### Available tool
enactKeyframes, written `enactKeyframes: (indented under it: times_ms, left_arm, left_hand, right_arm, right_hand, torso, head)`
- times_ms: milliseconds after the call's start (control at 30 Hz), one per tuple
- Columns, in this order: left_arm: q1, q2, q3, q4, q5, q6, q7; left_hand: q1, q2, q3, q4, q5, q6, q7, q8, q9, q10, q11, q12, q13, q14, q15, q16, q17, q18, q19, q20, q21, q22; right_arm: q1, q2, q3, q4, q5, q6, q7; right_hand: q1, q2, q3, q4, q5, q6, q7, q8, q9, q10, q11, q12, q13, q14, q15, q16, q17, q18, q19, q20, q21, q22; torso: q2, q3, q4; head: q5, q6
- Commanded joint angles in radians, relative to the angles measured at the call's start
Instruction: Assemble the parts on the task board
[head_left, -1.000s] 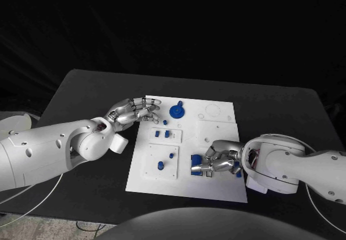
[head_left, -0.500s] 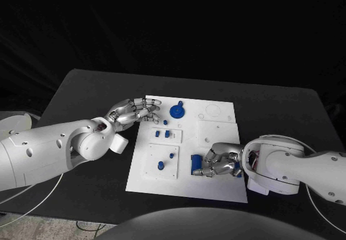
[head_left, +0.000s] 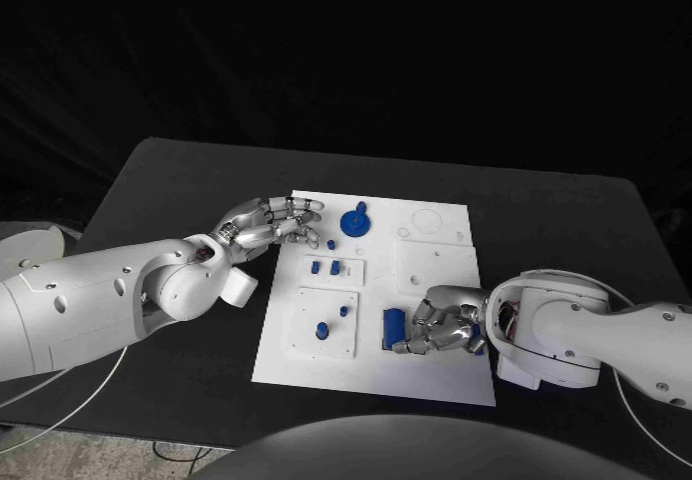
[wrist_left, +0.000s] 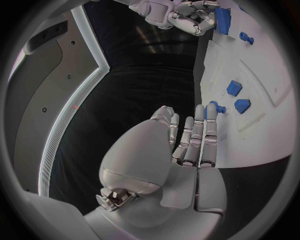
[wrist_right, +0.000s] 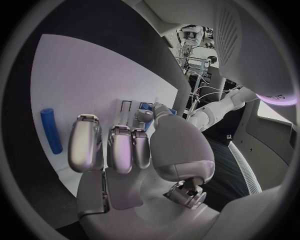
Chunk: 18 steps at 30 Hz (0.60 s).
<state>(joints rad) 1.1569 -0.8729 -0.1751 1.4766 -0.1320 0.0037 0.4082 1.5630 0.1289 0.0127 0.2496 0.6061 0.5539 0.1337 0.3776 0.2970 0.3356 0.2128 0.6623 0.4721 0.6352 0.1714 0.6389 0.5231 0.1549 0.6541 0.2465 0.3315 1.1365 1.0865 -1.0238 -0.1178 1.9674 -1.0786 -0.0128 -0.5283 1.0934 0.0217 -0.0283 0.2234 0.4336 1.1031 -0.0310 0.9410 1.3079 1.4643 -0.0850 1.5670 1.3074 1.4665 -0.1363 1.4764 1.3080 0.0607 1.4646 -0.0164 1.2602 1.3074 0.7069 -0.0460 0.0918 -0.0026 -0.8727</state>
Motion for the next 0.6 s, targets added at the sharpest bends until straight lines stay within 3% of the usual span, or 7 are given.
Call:
enactKeyframes:
  times_ms: [33,167,333,433,533,600]
  left_arm:
    - [-0.001,0.003,0.000,0.002,0.004,0.023,0.001]
    - [-0.001,0.003,0.000,0.002,0.004,0.024,0.000]
    - [-0.001,0.003,0.000,0.002,0.004,0.025,-0.001]
    - [-0.001,0.003,0.000,0.002,0.004,0.026,-0.001]
    - [-0.001,0.003,0.000,0.002,0.004,0.027,-0.002]
    - [-0.001,0.002,0.000,0.002,0.004,0.028,-0.001]
  left_hand:
    - [0.007,0.000,0.007,0.000,0.007,0.001,0.008,0.003,-0.001,0.003,0.007,0.004,-0.001,-0.009,0.000,0.006,-0.001,-0.007,-0.005,0.000,-0.005,0.001]
    - [0.007,0.000,0.007,0.000,0.007,0.001,0.008,0.003,-0.001,0.003,0.007,0.004,-0.001,-0.009,0.000,0.006,-0.001,-0.007,-0.005,0.000,-0.005,0.001]
    - [0.008,0.000,0.008,-0.001,0.007,0.001,0.008,0.003,-0.002,0.003,0.007,0.004,-0.002,-0.009,0.000,0.007,-0.001,-0.007,-0.006,0.000,-0.005,0.002]
    - [0.008,0.000,0.008,-0.001,0.007,0.001,0.008,0.003,-0.002,0.003,0.007,0.004,-0.002,-0.009,0.000,0.007,-0.001,-0.007,-0.006,0.000,-0.005,0.002]
    - [0.008,0.001,0.010,-0.002,0.008,0.001,0.009,0.004,-0.002,0.005,0.008,0.005,-0.002,-0.010,0.000,0.007,-0.001,-0.007,-0.007,-0.001,-0.006,0.003]
    - [0.008,0.001,0.010,-0.002,0.008,0.001,0.009,0.004,-0.002,0.005,0.008,0.005,-0.002,-0.010,0.000,0.007,-0.001,-0.007,-0.007,-0.001,-0.006,0.003]
  right_arm:
    - [-0.001,0.000,0.000,-0.003,0.010,0.011,0.000]
    - [-0.001,0.001,0.000,-0.003,0.013,0.020,-0.003]
    - [-0.001,0.006,0.000,-0.006,0.014,0.039,-0.008]
    - [-0.002,0.012,0.000,-0.009,0.013,0.056,-0.014]
    - [-0.004,0.017,0.000,-0.012,0.011,0.066,-0.017]
    - [-0.006,0.018,0.000,-0.012,0.010,0.067,-0.016]
  right_hand:
    - [0.020,0.014,0.012,-0.009,0.004,0.018,-0.001,0.019,0.095,0.107,-0.008,0.004,0.263,0.072,-0.006,0.005,0.077,0.005,0.003,-0.009,0.007,0.177]
    - [0.047,0.012,0.021,-0.028,-0.009,0.019,-0.003,0.023,0.095,0.107,-0.010,0.004,0.263,0.071,-0.007,0.004,0.076,0.005,0.003,-0.011,0.006,0.176]
    - [0.065,-0.009,0.018,-0.054,-0.205,0.016,0.000,0.022,0.093,0.107,-0.008,0.004,0.263,0.071,-0.005,0.004,0.075,0.005,0.003,-0.012,0.008,0.177]
    - [0.053,-0.024,0.002,-0.055,-0.302,0.006,0.003,0.009,0.088,0.107,-0.005,0.004,0.263,0.071,-0.005,0.004,0.074,0.005,0.003,-0.010,0.008,0.177]
    - [0.040,-0.037,-0.012,-0.050,-0.363,-0.003,0.005,-0.003,0.085,0.107,-0.004,0.004,0.263,0.071,-0.003,0.004,0.074,0.005,0.003,-0.008,0.008,0.177]
    - [0.028,-0.047,-0.021,-0.043,-0.381,-0.005,0.005,-0.006,0.084,0.107,-0.003,0.004,0.263,0.071,-0.003,0.004,0.074,0.005,0.003,-0.008,0.007,0.176]
  torso:
    - [0.000,0.0002,-0.0002]
    - [0.000,0.0003,-0.0003]
    - [0.000,0.0004,-0.0005]
    - [0.000,0.0003,-0.0003]
    - [0.000,0.0003,-0.0007]
    - [0.000,0.0004,-0.0008]
  head:
    - [0.001,0.000]
    - [0.001,0.000]
    - [0.001,0.000]
    - [0.001,0.000]
    - [0.002,0.000]
    - [0.003,0.000]
